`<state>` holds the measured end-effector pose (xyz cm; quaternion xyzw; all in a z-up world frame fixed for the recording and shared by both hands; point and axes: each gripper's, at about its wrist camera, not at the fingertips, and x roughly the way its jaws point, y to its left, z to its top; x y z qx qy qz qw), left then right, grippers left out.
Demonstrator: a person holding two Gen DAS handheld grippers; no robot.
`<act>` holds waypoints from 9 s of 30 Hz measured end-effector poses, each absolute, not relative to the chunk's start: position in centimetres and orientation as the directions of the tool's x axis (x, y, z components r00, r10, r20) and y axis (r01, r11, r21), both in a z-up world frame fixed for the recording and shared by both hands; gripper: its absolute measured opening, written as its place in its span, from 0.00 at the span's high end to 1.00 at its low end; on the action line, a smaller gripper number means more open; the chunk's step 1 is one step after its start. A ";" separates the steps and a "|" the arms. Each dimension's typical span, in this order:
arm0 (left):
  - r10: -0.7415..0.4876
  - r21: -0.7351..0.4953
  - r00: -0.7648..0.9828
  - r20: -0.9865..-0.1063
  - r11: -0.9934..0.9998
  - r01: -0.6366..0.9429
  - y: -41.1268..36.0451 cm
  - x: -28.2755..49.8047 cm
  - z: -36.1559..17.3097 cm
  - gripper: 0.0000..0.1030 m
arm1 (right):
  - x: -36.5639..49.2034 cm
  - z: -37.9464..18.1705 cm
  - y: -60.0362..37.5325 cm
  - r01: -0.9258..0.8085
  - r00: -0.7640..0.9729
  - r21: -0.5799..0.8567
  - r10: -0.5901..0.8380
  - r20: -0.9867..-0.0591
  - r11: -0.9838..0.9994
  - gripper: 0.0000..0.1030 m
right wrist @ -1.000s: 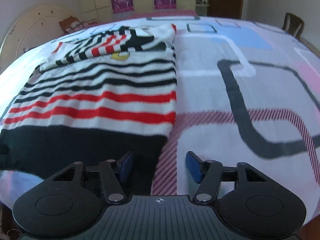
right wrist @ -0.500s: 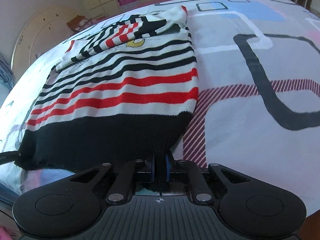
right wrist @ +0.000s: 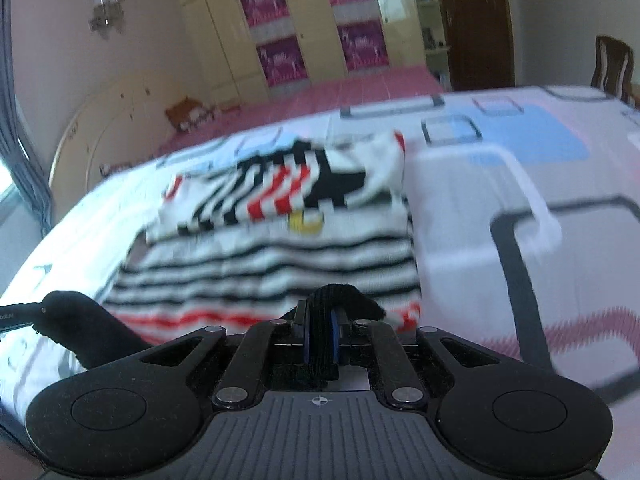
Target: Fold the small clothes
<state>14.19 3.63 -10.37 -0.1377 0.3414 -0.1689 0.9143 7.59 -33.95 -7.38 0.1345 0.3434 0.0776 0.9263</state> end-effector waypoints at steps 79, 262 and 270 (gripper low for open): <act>-0.265 -0.182 0.638 -0.723 0.964 0.193 1.0 48.5 -17.4 0.94 | 45.0 -16.1 -37.8 -0.185 0.650 0.269 0.323 -0.688 0.945 0.93; -0.294 -0.485 0.830 -0.474 0.874 0.033 -3.5 36.3 -11.9 0.86 | 34.1 -14.0 -27.7 -0.130 0.764 0.180 0.214 -0.609 0.975 0.50; -0.462 -0.282 0.729 -0.505 0.887 0.367 -18.7 37.8 -11.4 0.86 | 31.1 -13.4 -39.2 0.053 0.782 0.201 0.085 -0.617 0.978 0.50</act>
